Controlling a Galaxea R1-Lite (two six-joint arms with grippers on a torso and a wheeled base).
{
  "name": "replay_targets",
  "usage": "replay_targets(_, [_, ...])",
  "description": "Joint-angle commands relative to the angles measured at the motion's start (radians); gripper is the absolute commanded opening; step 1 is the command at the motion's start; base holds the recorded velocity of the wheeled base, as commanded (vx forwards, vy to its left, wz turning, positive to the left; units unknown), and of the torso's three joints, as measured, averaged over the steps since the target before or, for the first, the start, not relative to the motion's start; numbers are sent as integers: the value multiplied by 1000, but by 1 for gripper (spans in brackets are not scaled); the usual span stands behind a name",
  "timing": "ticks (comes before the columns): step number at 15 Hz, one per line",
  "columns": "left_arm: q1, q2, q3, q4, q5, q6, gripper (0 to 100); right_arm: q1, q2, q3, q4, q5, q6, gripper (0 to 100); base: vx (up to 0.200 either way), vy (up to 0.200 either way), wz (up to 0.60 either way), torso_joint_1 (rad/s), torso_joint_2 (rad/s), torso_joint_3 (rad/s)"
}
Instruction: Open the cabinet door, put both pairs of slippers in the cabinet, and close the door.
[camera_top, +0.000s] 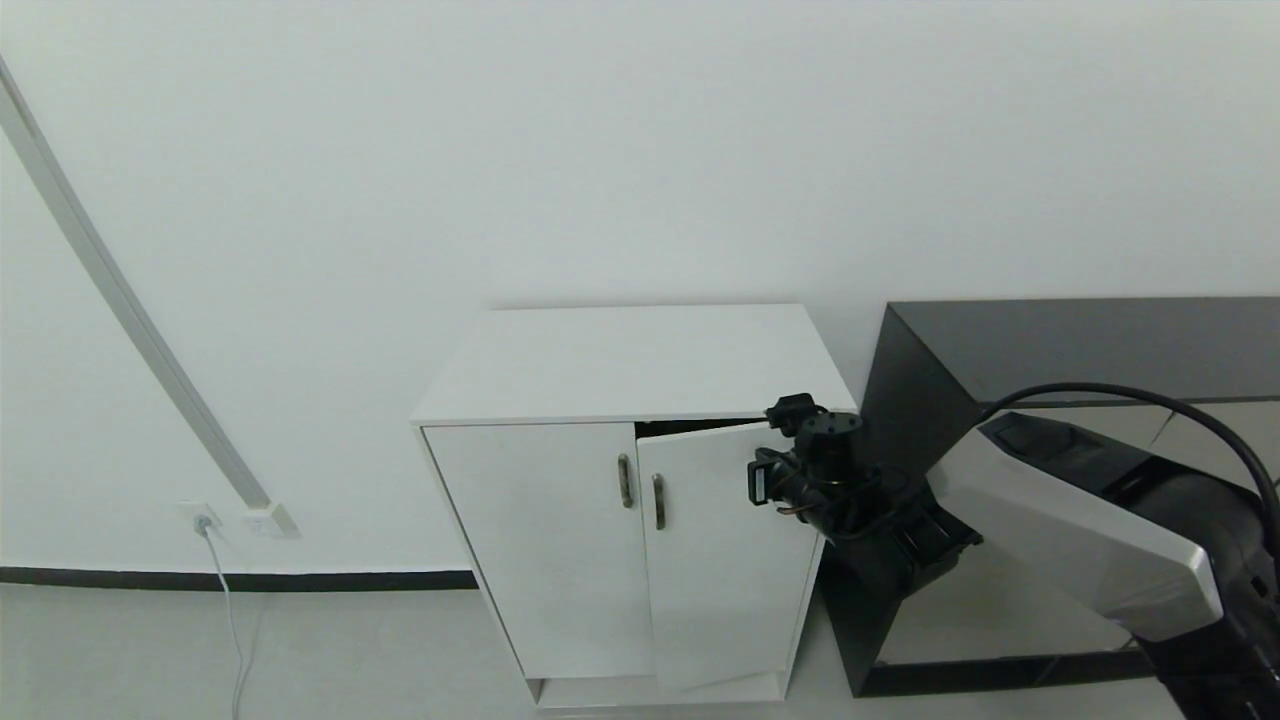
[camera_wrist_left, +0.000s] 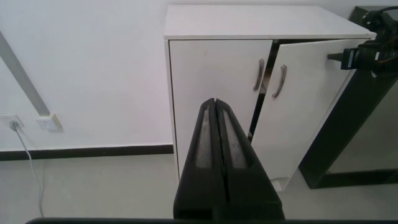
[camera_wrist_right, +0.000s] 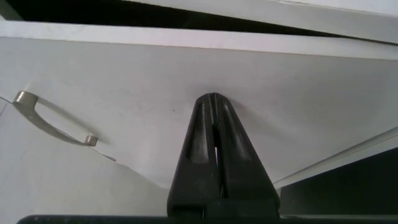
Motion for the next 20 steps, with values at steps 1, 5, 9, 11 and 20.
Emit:
replay_targets(1, [0, 1, 0, 0, 0, 0, 0, -5, 4, -10, -1, -21, -1, 0, 0, 0, 0, 0, 0, 0])
replay_targets(5, [0, 1, 0, 0, 0, 0, 0, -8, 20, -37, 1, -58, -3, 0, 0, 0, 0, 0, 0, 0])
replay_targets(9, [0, 1, 0, 0, 0, 0, 0, -11, 21, -47, 1, -58, -3, 0, 0, 0, 0, 0, 0, 0])
replay_targets(11, [0, 1, 0, 0, 0, 0, 0, -17, 21, -57, 1, -59, -3, 0, 0, 0, 0, 0, 0, 0])
replay_targets(20, [0, 1, 0, 0, 0, 0, 0, -18, 10, -53, -1, -72, -6, 0, 0, 0, 0, 0, 0, 0])
